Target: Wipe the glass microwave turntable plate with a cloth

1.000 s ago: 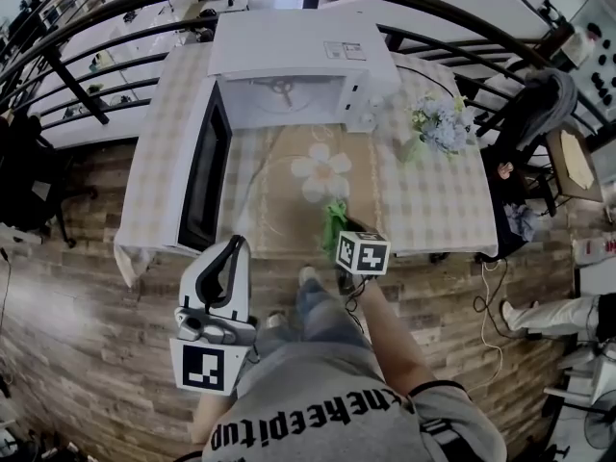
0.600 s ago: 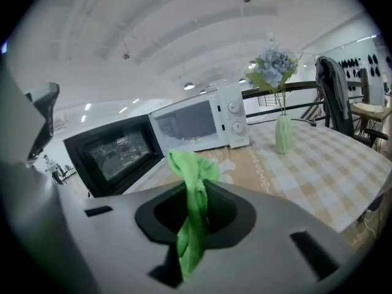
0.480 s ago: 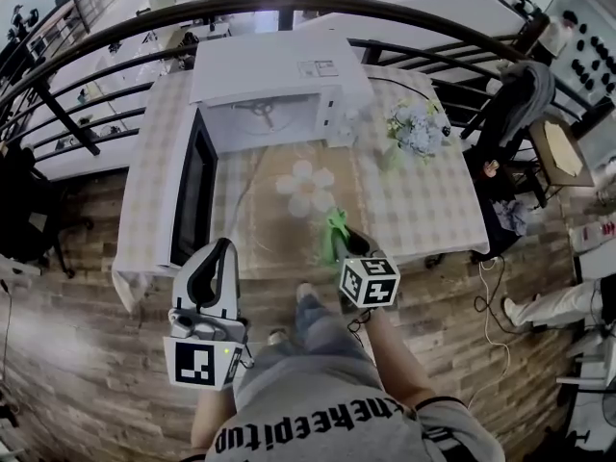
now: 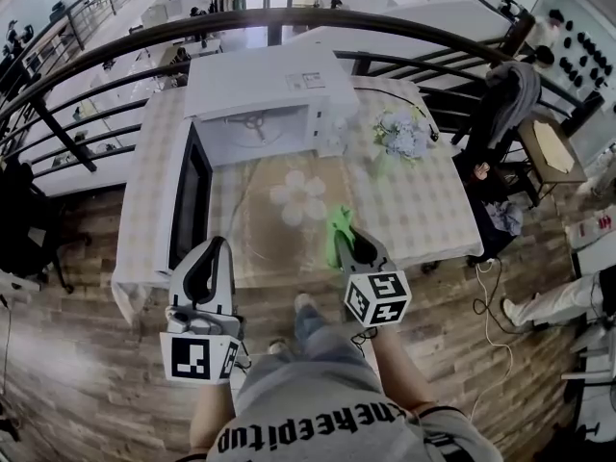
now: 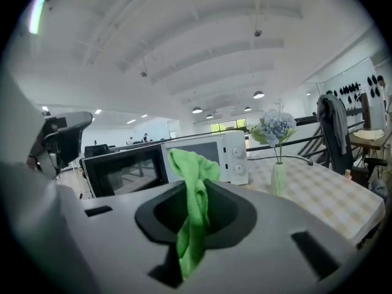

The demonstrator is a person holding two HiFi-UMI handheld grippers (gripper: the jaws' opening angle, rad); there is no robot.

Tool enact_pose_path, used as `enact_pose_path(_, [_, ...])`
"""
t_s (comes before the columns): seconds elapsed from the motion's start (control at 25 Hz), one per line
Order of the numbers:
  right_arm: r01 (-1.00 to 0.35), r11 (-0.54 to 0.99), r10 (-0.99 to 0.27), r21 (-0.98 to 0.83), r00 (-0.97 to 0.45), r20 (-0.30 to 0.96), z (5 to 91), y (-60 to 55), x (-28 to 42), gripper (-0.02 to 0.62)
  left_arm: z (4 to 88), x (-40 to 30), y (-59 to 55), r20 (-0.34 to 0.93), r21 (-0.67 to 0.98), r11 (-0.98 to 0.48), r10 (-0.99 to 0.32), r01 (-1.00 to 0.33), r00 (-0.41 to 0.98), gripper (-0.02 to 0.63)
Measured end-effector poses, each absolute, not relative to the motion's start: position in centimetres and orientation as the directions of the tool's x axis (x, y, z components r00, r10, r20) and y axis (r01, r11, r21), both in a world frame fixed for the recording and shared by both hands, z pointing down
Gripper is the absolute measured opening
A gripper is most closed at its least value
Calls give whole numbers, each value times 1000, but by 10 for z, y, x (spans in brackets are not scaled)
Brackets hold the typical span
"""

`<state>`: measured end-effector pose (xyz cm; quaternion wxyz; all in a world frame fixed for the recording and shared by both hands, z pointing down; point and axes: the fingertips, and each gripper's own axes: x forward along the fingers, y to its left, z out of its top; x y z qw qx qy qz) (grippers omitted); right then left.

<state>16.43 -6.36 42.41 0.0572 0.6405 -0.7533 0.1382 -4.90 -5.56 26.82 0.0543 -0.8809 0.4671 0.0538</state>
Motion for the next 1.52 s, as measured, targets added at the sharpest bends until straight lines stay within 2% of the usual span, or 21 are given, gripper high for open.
enact_pose_path(0.76, [-984, 170, -985, -52, -171, 12, 313, -30, 161, 52, 248, -54, -52, -193, -62, -557, -808, -828, 557, 12])
enact_pose_path(1.52, [-985, 168, -982, 42, -171, -79, 273, -9, 153, 52, 239, -53, -43, -211, -72, -554, -804, -829, 556, 12])
